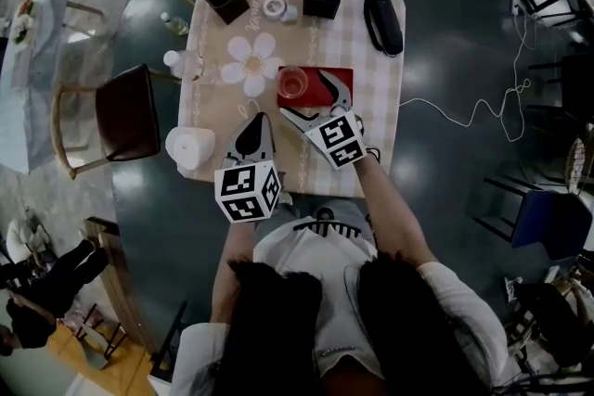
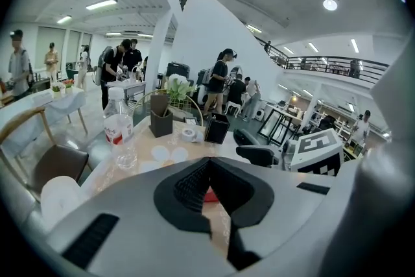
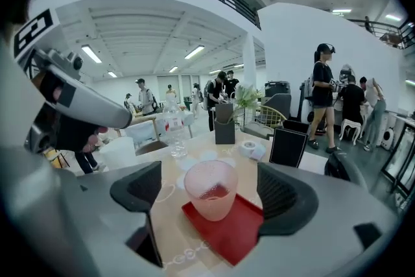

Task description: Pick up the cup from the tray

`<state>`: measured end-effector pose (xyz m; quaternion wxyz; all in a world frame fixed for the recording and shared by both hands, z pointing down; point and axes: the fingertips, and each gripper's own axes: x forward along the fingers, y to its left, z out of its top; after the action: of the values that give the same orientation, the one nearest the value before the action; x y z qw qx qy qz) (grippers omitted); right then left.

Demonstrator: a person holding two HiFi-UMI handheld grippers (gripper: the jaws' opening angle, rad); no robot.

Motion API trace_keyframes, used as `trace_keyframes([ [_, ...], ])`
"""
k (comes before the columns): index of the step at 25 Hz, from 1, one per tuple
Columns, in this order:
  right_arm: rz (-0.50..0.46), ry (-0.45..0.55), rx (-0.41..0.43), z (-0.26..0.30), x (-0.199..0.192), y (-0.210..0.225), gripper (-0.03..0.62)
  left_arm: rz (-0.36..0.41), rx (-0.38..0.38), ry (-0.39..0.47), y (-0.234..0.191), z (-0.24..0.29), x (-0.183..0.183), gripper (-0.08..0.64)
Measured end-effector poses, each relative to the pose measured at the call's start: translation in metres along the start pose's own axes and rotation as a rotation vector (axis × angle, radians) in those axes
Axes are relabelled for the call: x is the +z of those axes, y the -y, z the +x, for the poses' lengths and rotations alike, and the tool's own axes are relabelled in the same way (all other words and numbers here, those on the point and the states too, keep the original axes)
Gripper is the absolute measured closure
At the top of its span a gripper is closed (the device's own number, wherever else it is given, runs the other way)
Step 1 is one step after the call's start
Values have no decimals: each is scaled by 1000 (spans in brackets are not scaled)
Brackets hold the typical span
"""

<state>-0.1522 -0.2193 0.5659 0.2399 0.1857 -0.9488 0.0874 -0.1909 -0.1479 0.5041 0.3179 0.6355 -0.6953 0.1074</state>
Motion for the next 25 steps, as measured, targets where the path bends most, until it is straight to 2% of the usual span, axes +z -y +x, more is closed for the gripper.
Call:
trace_keyframes([
  [10, -52, -70, 52, 35, -20, 6, 152, -45, 46, -40, -16, 17, -10, 552],
  [16, -56, -137, 82, 50, -34, 6, 152, -43, 31, -71, -9, 31, -15, 552],
  [21, -112, -162, 131, 57, -33, 4, 155, -45, 21, -77, -5, 40, -15, 552],
  [25, -137, -180, 139, 60, -35, 1, 197, -47, 22, -84, -5, 43, -17, 552],
])
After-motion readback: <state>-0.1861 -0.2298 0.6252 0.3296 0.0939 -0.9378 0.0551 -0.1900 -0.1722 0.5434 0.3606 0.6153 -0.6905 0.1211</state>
